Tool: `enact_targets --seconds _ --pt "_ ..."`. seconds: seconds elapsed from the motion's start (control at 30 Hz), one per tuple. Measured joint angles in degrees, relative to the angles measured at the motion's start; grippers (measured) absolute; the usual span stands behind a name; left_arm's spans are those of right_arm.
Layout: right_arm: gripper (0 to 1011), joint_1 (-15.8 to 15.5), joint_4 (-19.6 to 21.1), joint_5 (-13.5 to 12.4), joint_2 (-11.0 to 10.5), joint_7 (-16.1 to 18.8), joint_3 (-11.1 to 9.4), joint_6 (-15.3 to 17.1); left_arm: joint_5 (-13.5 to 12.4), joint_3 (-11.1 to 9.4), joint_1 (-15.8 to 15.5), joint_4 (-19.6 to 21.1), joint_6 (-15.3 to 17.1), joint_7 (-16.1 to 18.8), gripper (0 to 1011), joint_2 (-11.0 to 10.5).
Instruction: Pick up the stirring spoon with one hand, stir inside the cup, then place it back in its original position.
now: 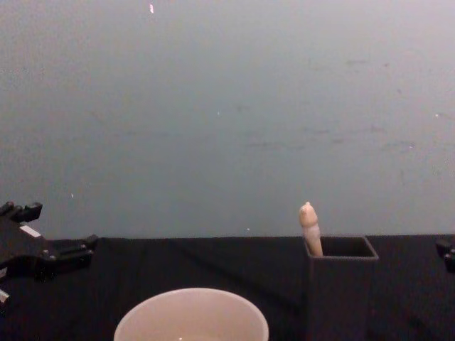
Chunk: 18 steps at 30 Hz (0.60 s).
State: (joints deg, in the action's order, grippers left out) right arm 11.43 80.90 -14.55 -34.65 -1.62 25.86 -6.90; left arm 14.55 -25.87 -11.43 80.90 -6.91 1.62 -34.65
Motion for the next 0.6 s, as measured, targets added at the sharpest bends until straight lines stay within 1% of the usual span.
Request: enact_targets --seconds 0.6 --pt "1000 0.0 0.0 0.0 0.0 0.0 0.0 0.0 0.0 0.0 0.0 0.0 0.0 0.0 1001 0.0"
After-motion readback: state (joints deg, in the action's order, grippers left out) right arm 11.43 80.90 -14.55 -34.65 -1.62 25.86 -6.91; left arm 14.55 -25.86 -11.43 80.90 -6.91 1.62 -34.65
